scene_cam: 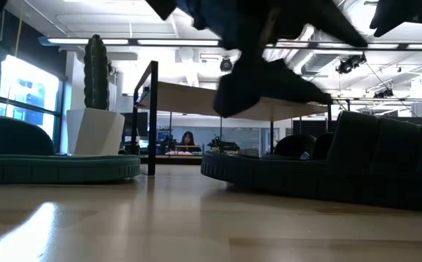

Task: Pick and place slides into the shelf
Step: Put the black slipper on the shelf

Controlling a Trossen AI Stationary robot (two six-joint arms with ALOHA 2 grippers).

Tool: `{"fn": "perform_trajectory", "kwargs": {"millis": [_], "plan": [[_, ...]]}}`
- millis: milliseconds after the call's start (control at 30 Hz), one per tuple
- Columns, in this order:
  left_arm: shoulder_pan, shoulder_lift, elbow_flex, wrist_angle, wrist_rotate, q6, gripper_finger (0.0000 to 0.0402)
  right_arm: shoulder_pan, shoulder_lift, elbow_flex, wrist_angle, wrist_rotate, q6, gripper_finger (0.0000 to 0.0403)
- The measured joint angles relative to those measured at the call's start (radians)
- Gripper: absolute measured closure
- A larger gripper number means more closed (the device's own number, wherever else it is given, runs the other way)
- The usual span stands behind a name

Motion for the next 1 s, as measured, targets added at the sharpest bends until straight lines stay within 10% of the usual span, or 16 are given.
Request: {"fn": "perform_trajectory", "kwargs": {"millis": [1000], "plan": [[0.000,0.039,0.003,0.007,-0.067,-0.017,0.0224,0.000,0.000,0.000,0.000,0.024,0.004,0.0302]]}}
